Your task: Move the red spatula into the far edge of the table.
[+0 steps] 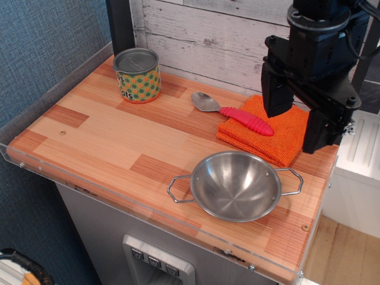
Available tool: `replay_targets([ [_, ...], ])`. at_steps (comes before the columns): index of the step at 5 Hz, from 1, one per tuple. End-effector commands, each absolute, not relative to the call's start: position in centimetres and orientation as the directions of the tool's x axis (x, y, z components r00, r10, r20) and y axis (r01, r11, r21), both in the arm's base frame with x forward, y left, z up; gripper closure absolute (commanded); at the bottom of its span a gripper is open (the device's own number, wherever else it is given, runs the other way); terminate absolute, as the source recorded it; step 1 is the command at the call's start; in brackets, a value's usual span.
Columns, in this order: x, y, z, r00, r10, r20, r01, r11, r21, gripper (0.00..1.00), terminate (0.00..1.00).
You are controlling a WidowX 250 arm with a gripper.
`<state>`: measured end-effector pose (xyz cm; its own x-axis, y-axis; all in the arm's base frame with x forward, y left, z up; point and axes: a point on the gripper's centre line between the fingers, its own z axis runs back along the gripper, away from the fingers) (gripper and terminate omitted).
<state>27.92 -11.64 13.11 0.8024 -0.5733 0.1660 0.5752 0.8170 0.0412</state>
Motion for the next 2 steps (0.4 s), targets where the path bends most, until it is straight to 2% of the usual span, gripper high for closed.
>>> replay_targets([
  [1, 27.9, -11.6, 13.1, 0.802, -0.573, 0.166, 0.575, 0.817, 0.041, 0.0, 0.0],
  [2, 28.9, -10.2, 13.2, 0.897, -0.386, 0.217, 0.397, 0.918, -0.006, 0.0, 0.0],
])
